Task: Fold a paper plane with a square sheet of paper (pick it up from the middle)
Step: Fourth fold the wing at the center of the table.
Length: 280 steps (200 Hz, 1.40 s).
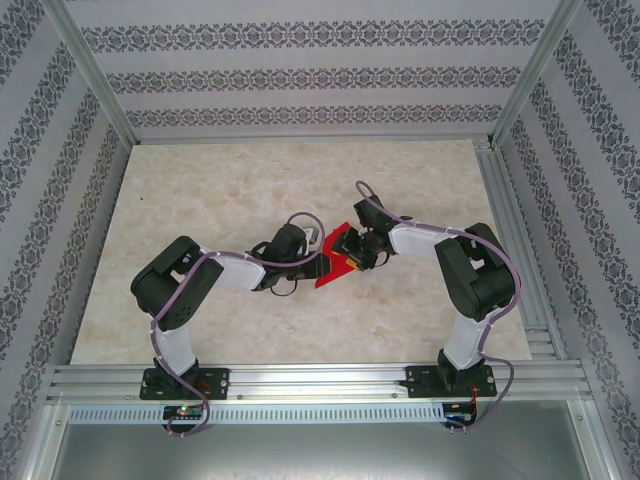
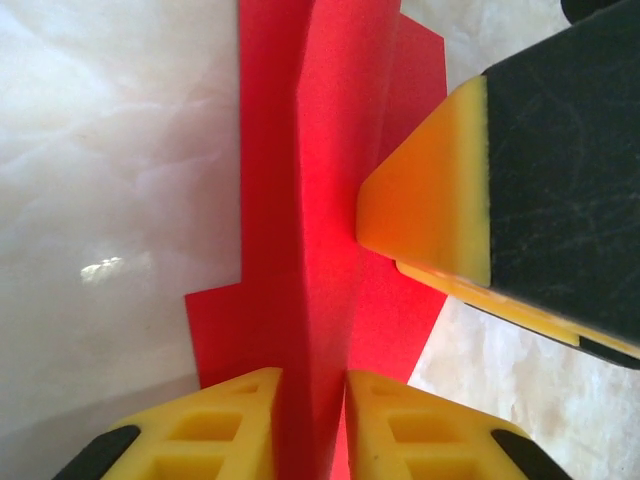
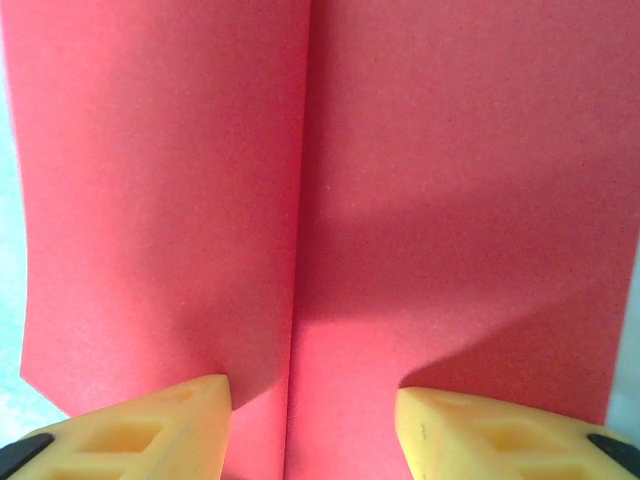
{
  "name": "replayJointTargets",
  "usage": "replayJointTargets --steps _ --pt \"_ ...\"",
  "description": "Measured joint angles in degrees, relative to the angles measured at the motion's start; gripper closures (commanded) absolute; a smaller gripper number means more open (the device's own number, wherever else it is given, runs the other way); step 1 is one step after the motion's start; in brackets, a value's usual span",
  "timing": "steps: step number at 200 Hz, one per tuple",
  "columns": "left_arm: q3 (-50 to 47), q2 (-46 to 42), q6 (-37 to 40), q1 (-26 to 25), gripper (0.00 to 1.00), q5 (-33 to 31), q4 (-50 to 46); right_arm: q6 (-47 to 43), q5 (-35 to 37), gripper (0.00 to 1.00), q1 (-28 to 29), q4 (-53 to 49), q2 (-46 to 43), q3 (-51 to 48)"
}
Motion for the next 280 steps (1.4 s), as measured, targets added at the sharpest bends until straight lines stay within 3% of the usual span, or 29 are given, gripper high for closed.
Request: replayJointTargets --steps 109,216,280 --pt "1.36 1.68 0.24 0.39 0.97 2.97 0.46 -3.1 -0.44 0.47 -0.02 0.7 -1.38 -0.37" --pt "3.32 4.52 0.22 0.74 0.97 7.34 1.99 -14.99 -1.53 0.47 -3.15 0.39 -6.08 -4.35" --pt "4.28 5.27 0.24 0.74 0.95 9.18 1.79 -17.11 -4.37 0.48 -3.13 1.53 -7.78 -4.52"
